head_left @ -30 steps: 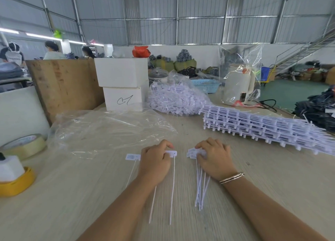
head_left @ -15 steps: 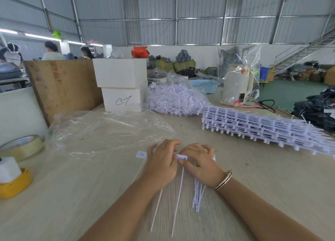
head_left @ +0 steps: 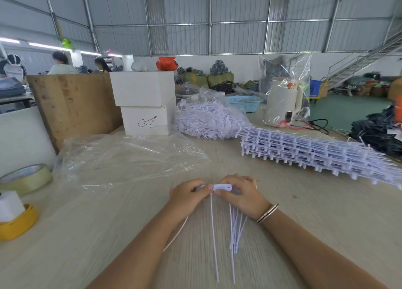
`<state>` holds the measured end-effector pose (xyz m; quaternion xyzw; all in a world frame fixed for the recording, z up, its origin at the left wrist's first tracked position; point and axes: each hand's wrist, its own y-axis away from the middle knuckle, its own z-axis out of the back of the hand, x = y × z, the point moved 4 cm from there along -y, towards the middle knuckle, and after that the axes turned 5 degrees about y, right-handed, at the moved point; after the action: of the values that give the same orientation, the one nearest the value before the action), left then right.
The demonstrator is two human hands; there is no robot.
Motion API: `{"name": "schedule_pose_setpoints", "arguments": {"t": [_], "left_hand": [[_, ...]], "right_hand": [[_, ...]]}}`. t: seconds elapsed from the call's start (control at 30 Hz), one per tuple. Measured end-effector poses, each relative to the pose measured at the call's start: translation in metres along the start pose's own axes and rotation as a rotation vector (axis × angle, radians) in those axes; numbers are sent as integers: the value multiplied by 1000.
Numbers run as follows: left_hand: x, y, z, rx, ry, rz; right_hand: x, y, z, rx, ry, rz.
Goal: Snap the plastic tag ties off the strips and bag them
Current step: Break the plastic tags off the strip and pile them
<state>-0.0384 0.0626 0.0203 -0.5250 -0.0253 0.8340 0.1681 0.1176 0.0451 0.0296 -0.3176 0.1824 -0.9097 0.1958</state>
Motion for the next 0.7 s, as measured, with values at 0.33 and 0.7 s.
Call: {"name": "schedule_pose_setpoints", "arguments": {"t": [0.33,0.7], "left_hand": [[-4,-2,2,30,317,139],[-3,-4,2,60,297,144]], "right_hand": [[5,1,3,-120,116,112],[15,7,6,-237,206,189]]}}
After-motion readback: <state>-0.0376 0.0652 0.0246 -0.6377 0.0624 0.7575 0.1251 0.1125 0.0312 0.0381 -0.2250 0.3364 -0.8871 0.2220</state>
